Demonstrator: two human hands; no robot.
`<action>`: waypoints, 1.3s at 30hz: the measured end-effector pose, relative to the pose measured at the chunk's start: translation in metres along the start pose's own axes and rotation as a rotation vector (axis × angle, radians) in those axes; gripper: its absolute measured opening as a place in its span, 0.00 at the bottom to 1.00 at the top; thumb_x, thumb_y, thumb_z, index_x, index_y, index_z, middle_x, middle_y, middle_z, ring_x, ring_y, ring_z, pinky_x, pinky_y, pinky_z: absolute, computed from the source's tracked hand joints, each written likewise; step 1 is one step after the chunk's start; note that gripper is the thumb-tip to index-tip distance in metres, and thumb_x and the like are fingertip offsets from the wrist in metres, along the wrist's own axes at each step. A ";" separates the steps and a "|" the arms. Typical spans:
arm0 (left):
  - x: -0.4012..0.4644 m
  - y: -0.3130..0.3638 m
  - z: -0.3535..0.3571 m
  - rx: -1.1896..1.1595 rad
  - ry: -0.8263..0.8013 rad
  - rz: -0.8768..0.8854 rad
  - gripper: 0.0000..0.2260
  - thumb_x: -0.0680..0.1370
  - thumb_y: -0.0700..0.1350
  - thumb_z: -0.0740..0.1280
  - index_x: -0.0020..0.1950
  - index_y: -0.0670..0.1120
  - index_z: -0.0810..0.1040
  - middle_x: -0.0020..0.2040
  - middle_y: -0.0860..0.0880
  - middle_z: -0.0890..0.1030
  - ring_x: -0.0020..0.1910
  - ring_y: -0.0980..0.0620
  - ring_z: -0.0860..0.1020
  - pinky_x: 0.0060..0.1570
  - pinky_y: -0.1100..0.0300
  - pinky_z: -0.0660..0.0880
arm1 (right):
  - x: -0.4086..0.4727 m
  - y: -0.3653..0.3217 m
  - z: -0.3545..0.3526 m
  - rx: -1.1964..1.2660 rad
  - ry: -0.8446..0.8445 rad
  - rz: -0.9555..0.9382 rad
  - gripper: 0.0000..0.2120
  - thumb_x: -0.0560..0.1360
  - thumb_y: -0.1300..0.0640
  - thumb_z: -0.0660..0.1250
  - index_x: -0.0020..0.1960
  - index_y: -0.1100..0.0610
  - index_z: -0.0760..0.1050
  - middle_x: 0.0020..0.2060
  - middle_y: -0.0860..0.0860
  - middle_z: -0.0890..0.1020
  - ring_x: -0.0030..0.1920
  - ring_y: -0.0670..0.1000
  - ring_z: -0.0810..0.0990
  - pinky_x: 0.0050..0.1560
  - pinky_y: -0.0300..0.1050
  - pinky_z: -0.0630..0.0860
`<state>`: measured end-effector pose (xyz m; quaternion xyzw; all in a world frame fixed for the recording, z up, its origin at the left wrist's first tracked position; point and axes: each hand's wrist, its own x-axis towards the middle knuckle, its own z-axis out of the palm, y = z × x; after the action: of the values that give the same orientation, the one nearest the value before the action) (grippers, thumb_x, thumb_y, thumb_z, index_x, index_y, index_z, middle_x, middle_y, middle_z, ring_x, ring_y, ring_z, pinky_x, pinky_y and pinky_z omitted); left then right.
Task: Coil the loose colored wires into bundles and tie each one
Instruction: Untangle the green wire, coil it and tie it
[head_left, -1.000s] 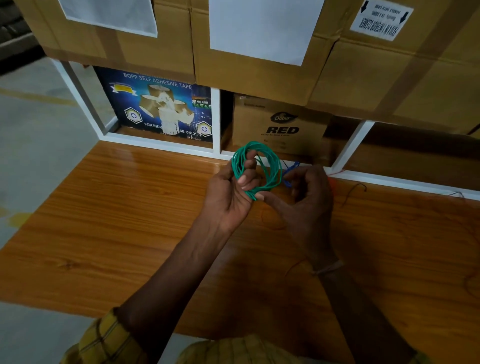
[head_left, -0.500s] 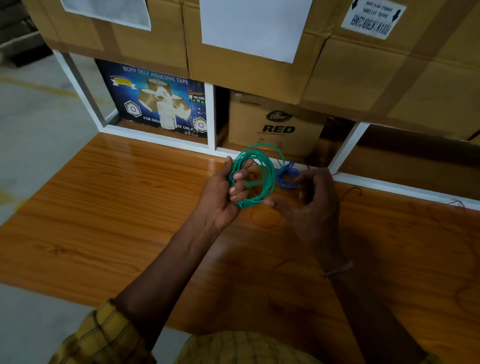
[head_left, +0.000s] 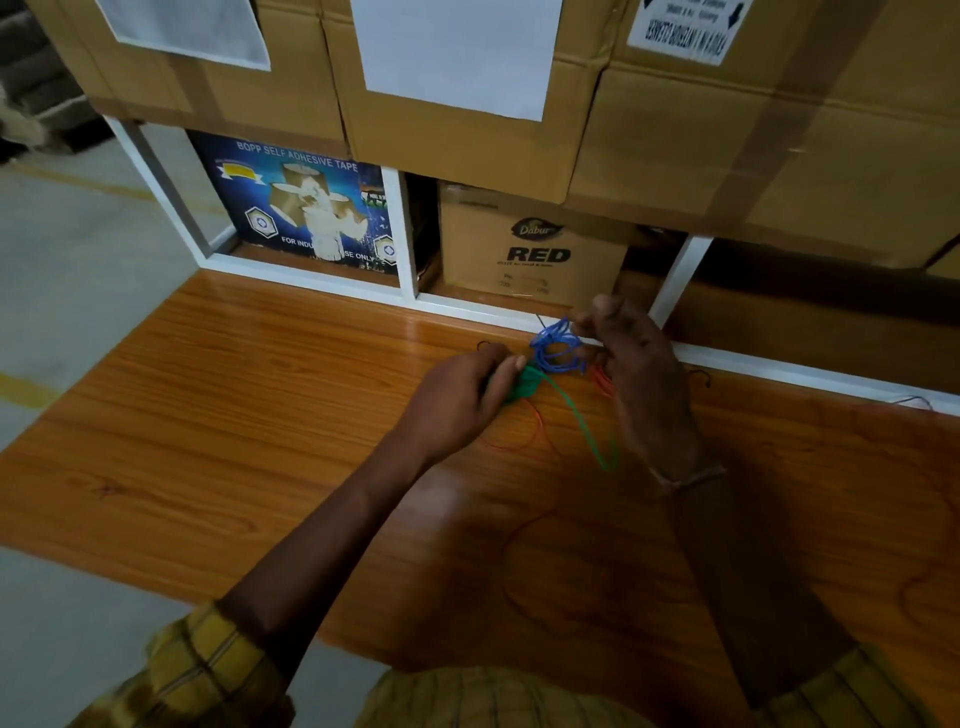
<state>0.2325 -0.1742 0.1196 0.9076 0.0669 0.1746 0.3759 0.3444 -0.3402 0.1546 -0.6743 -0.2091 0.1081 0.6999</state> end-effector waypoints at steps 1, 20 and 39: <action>0.000 -0.001 0.001 0.116 -0.014 0.040 0.13 0.88 0.52 0.60 0.50 0.48 0.79 0.38 0.52 0.80 0.35 0.55 0.77 0.34 0.57 0.67 | 0.002 0.003 -0.002 -0.016 -0.028 -0.001 0.18 0.79 0.46 0.66 0.54 0.63 0.79 0.47 0.49 0.84 0.50 0.45 0.82 0.56 0.53 0.80; -0.007 -0.009 0.025 -1.303 -0.010 -0.665 0.19 0.88 0.49 0.58 0.44 0.42 0.79 0.28 0.54 0.61 0.20 0.61 0.56 0.19 0.67 0.51 | -0.049 0.087 0.001 0.104 -0.037 0.061 0.06 0.74 0.67 0.75 0.45 0.61 0.79 0.54 0.57 0.86 0.54 0.59 0.85 0.54 0.56 0.80; -0.010 -0.018 0.071 -1.136 0.290 -0.714 0.14 0.85 0.43 0.66 0.39 0.48 0.72 0.28 0.52 0.68 0.21 0.59 0.61 0.21 0.67 0.56 | -0.068 0.114 0.013 -0.125 0.194 -0.028 0.05 0.76 0.65 0.74 0.45 0.59 0.80 0.39 0.52 0.85 0.42 0.48 0.84 0.45 0.44 0.81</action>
<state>0.2493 -0.2109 0.0569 0.4594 0.3100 0.1678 0.8153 0.2933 -0.3506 0.0320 -0.7209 -0.1563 0.0193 0.6749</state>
